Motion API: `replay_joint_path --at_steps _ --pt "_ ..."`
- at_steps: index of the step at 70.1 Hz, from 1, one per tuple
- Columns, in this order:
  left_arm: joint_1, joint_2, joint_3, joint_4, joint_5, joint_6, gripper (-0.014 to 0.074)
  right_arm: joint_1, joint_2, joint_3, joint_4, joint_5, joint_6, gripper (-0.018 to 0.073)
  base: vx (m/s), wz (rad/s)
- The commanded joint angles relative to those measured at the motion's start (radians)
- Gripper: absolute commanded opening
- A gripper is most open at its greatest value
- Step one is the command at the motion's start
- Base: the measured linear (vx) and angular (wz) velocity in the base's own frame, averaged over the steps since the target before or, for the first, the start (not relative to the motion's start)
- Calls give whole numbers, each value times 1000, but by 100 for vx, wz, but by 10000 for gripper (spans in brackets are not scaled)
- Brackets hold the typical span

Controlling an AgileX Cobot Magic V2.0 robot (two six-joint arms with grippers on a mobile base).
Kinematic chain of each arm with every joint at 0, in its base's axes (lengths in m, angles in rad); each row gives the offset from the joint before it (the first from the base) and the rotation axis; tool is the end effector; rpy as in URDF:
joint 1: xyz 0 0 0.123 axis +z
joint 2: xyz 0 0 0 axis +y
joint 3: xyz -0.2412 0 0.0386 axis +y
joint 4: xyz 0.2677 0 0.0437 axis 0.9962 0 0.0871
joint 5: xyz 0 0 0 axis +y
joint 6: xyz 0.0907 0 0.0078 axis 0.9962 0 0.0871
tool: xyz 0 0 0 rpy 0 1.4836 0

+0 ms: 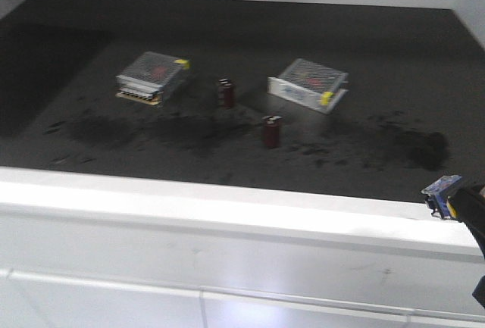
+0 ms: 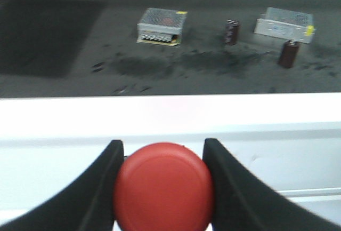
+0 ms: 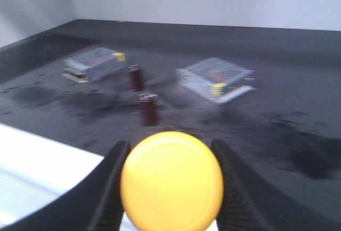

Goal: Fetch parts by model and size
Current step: 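Drive the base to the bench with the red tray, holding both buttons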

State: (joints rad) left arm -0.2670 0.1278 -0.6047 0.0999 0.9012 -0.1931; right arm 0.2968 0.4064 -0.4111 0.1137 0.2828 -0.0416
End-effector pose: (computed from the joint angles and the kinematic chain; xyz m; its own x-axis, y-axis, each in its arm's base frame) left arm 0.0686 -0.0114 0.3238 -0.3392 -0.0422 -0.9398 0.1488 0.9840 -0.0979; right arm 0.1431 0.0468 0.2815 -0.2012 0.0091 -0.9795 -0.3092 0.9483 0.0723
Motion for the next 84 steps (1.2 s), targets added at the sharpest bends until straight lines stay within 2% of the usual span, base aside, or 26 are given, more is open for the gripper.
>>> replay_joint_path --at_steps 1,84 --pt "-4 16 -20 -1 -72 0 -6 -4 6 -31 -8 -85 -5 -10 -14 61" --pt "-4 16 -20 -1 -72 0 -6 -4 6 -31 -8 -85 -5 -10 -10 76"
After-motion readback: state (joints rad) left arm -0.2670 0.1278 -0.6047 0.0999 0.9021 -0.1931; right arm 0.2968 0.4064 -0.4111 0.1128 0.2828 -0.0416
